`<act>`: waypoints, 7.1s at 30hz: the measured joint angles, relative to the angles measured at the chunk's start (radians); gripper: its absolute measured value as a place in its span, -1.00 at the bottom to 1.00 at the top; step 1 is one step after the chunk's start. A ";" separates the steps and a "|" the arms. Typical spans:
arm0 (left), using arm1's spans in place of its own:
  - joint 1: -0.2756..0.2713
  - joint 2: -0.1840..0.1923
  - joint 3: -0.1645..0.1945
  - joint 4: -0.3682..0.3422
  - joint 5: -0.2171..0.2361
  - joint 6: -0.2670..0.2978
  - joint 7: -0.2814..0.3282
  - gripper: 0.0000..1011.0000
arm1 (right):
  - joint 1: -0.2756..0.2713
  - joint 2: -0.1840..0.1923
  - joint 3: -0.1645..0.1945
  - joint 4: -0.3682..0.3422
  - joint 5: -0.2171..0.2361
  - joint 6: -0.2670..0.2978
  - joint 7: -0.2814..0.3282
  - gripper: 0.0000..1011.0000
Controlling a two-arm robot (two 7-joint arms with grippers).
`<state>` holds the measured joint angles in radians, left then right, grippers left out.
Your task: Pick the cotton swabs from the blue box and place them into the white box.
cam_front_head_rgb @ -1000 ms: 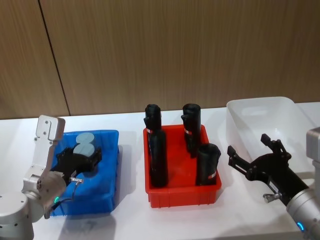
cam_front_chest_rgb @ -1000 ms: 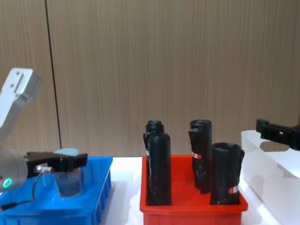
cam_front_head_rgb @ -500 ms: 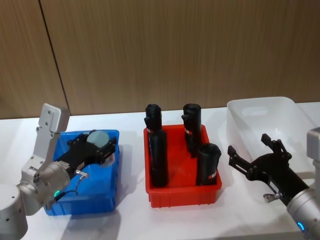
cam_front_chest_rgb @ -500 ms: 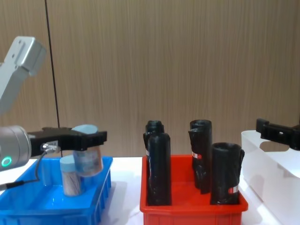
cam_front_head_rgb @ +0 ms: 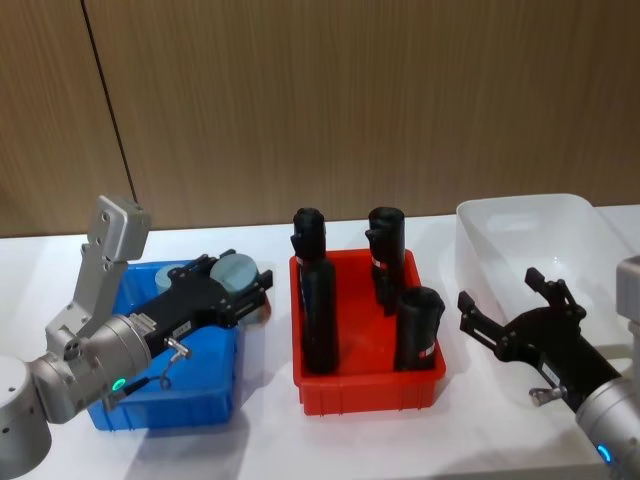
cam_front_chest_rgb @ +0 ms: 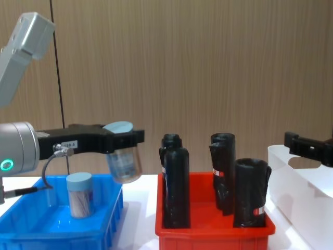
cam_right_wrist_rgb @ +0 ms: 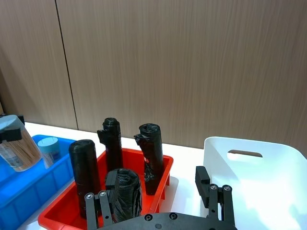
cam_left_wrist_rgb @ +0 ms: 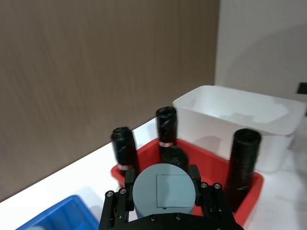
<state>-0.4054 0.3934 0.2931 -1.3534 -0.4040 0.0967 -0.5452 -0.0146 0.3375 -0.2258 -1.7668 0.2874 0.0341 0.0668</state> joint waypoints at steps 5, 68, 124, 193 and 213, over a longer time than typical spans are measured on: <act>-0.004 0.003 0.002 -0.007 -0.020 -0.013 -0.083 0.32 | 0.000 0.000 0.000 0.000 0.000 0.000 0.000 0.98; -0.072 -0.035 0.054 0.111 -0.180 -0.047 -0.514 0.32 | 0.017 0.029 0.006 -0.014 0.007 0.067 0.160 0.98; -0.074 -0.036 0.055 0.113 -0.181 -0.047 -0.517 0.32 | 0.226 0.012 -0.066 0.093 -0.071 0.216 0.638 0.98; -0.074 -0.036 0.055 0.113 -0.181 -0.047 -0.517 0.83 | 0.320 -0.038 -0.150 0.175 -0.164 0.191 0.650 0.26; -0.074 -0.036 0.055 0.113 -0.181 -0.047 -0.517 0.98 | 0.269 0.045 -0.092 0.133 -0.054 0.180 0.554 0.26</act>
<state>-0.4791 0.3577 0.3480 -1.2403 -0.5845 0.0497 -1.0623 0.2549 0.3821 -0.3174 -1.6338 0.2329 0.2136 0.6205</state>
